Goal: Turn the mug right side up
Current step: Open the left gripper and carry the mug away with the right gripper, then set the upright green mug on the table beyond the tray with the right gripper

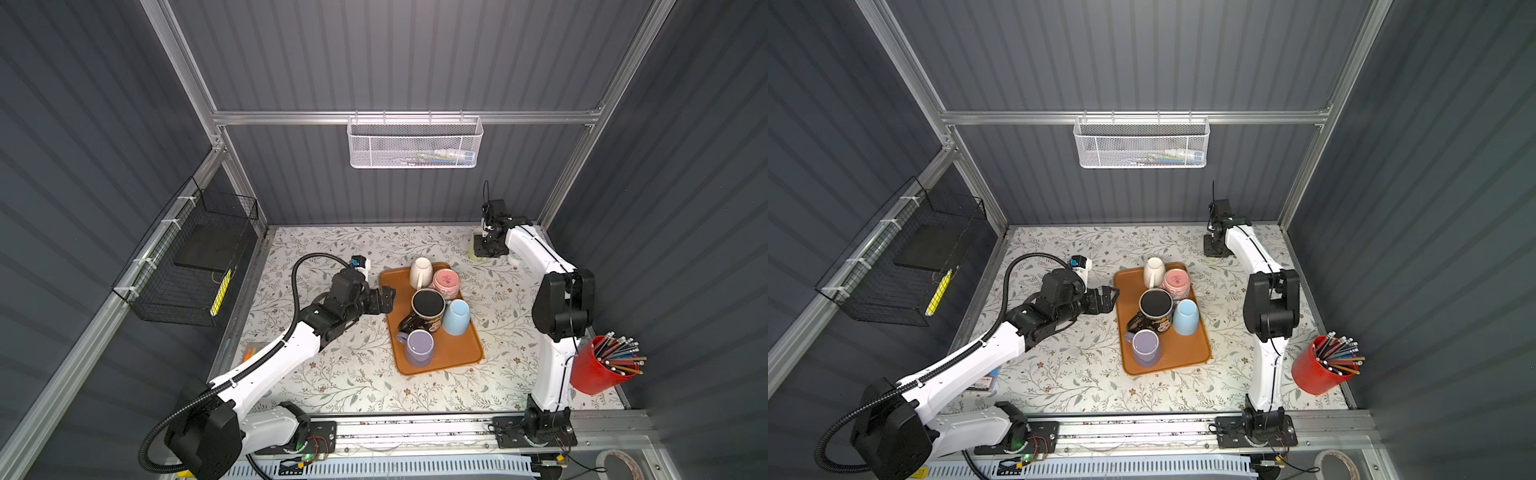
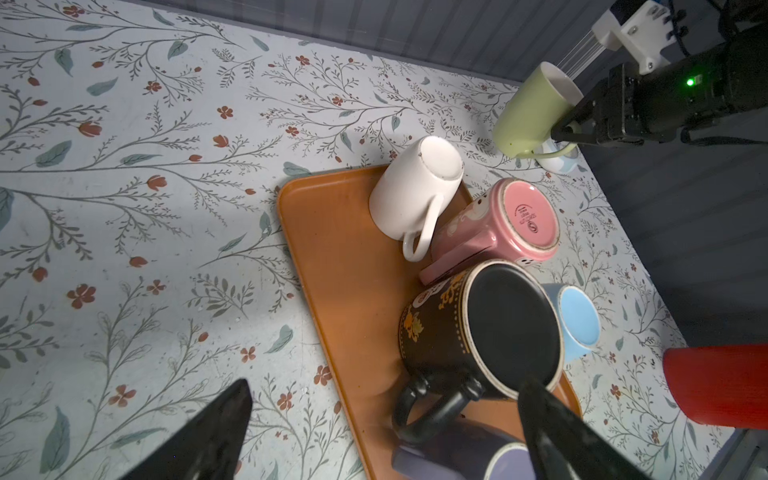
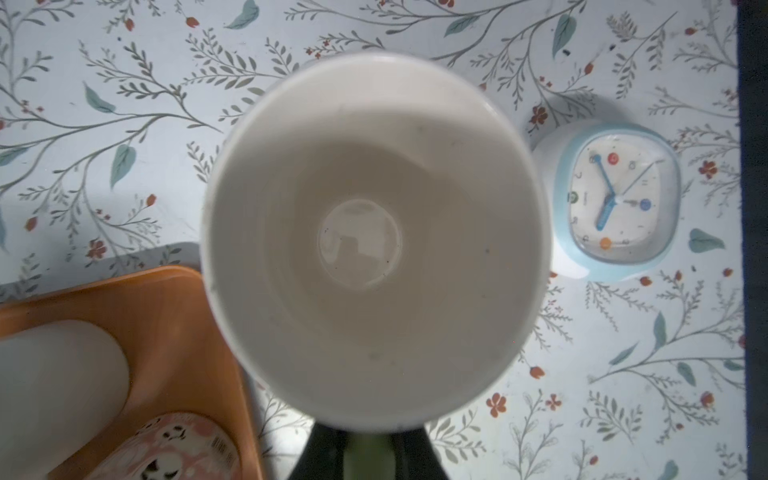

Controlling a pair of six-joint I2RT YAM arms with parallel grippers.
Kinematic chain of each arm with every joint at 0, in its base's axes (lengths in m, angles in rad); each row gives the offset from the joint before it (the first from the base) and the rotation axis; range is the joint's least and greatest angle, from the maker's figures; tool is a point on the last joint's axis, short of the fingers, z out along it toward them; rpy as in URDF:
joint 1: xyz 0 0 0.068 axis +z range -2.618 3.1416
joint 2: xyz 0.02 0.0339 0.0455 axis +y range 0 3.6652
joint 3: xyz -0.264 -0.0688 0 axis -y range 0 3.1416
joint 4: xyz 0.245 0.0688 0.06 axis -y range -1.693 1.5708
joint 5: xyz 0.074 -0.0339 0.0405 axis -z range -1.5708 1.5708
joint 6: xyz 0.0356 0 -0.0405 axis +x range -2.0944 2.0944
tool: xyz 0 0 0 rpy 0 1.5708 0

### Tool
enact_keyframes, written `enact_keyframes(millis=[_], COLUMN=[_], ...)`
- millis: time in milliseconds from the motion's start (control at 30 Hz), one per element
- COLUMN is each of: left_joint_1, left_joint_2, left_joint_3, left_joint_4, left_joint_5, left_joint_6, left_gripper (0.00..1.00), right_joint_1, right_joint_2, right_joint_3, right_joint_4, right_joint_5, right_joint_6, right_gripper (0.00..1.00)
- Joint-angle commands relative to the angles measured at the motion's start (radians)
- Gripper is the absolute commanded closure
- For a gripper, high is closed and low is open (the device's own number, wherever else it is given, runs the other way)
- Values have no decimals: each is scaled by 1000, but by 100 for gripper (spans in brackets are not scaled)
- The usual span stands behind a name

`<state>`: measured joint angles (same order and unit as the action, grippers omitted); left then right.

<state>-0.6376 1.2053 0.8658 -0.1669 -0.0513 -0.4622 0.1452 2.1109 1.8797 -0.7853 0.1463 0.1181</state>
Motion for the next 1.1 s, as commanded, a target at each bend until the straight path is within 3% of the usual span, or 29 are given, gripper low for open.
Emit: enact_keyframes(millis=[0,667,733,900,1067], left_joint_1=[7,7,8,8,7], left_joint_2=[-36,-34,-36,-37,-44], left_joint_3=[-17,-35,-32,-5,53], left_joint_4=[-5,-2,-7,-58,-167], left_joint_5=[-16,26,47,120,176], left_joint_6=[29,66,72,77,93], left_gripper=[0,0,1,3,10], right_joint_1=[-1,-2,-2,-2,-2], right_joint_2=[-5,-41,-49,-80,-135], right_joint_3=[30,-171,-191,-248,-300], right_joint_4=[39,234,241,269,293], right_joint_5=[55,6,0,-11,-31], right_joint_6=[-86,-148,-144,-130,-115], right_gripper=[100,100,93,65,53])
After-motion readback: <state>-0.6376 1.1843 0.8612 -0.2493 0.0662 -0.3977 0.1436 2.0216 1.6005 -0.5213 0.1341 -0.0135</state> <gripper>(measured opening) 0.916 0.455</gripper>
